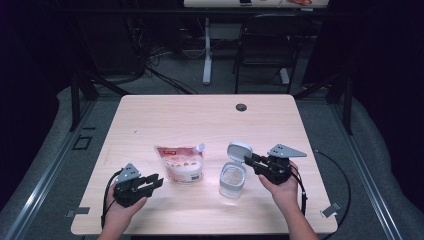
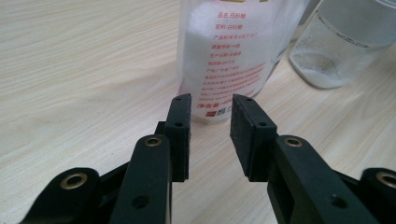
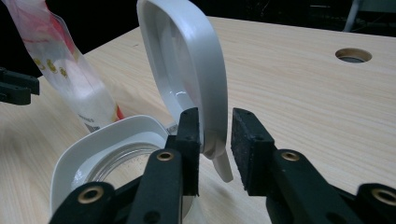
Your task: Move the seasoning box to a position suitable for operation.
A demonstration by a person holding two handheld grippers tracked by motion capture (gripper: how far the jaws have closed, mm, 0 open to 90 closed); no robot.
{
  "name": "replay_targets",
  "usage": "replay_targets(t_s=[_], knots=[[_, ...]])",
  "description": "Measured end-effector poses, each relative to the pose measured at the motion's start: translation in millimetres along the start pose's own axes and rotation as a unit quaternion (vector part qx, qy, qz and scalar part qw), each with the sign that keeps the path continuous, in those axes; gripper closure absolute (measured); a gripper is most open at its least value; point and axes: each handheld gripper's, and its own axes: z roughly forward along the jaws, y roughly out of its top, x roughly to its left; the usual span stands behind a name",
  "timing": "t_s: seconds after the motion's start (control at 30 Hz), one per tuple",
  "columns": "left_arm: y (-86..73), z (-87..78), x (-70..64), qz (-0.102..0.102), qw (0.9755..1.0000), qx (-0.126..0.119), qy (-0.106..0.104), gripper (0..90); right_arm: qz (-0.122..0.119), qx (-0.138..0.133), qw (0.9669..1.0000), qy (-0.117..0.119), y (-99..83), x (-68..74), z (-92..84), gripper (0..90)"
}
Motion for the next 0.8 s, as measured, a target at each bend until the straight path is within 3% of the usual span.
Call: replay_targets(t_s=[0.07, 0.23, 0.33, 0.5, 0.63, 0.8], knots=[[-0.2, 0.0, 0.6, -0.002, 1.0, 0.0, 0.004, 67.3, 0.002, -0.003, 1.0, 0.001, -0.4, 1.3, -2.0, 68.3], [-0.1, -1.7, 1.5, -0.007, 0.9999, -0.007, 0.005, 65.1, -0.026, 0.007, 0.9996, -0.011, -4.4, 8.3, -12.6, 65.0], [0.3, -1.6, 1.5, -0.004, 0.9999, -0.008, 0.006, 63.8, -0.029, 0.006, 0.9994, -0.018, -6.0, 9.3, -19.7, 64.2], [1.7, -1.6, 1.9, -0.002, 1.0, -0.007, 0.005, 60.6, -0.02, -0.007, 0.9995, -0.021, -8.4, 10.2, -33.3, 63.1], [4.6, 0.7, 3.8, -0.01, 0.9998, -0.015, 0.004, 58.1, -0.022, -0.001, 0.9994, -0.026, -15.6, 9.3, -45.5, 61.7], [9.3, 4.3, 4.4, -0.009, 0.9998, -0.018, 0.001, 54.3, -0.014, -0.006, 0.9996, -0.023, -25.1, 5.6, -50.1, 60.4]])
